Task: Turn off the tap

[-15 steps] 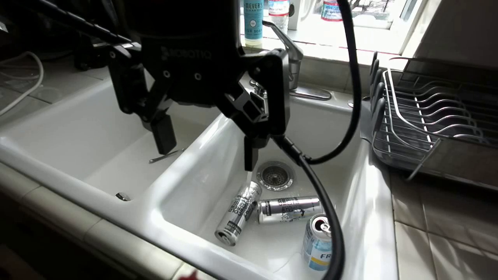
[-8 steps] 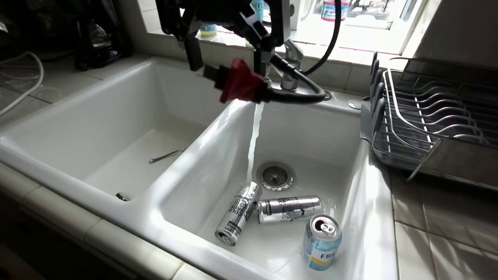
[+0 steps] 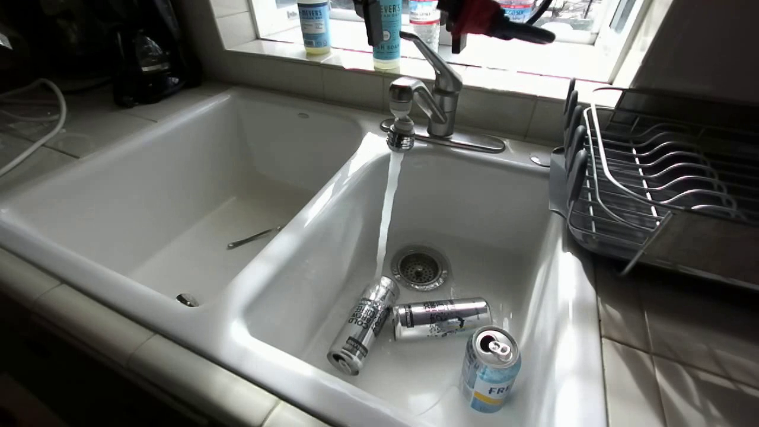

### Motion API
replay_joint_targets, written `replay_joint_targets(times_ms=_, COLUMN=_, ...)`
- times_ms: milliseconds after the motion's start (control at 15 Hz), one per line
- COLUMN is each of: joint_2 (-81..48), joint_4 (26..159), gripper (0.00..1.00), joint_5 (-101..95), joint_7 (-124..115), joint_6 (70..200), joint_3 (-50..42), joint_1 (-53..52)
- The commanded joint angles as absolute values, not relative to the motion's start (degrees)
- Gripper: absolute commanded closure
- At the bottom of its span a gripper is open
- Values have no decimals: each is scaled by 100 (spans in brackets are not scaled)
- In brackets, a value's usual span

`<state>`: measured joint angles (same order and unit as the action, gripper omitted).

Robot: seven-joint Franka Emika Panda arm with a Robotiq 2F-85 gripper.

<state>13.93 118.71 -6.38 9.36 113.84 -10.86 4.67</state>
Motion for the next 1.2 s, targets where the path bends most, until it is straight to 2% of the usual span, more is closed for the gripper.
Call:
replay_joint_targets(times_ms=0, joint_2=1346, joint_4=11820, gripper=0, joint_5=-613, joint_7=950, joint_6=11373, joint_3=-1004, joint_1=561)
replay_joint_targets(times_ms=1133, joint_2=-499, joint_4=9782, gripper=0, joint_5=-312, joint_7=-1680, joint_6=11668, joint_3=-608, joint_1=511)
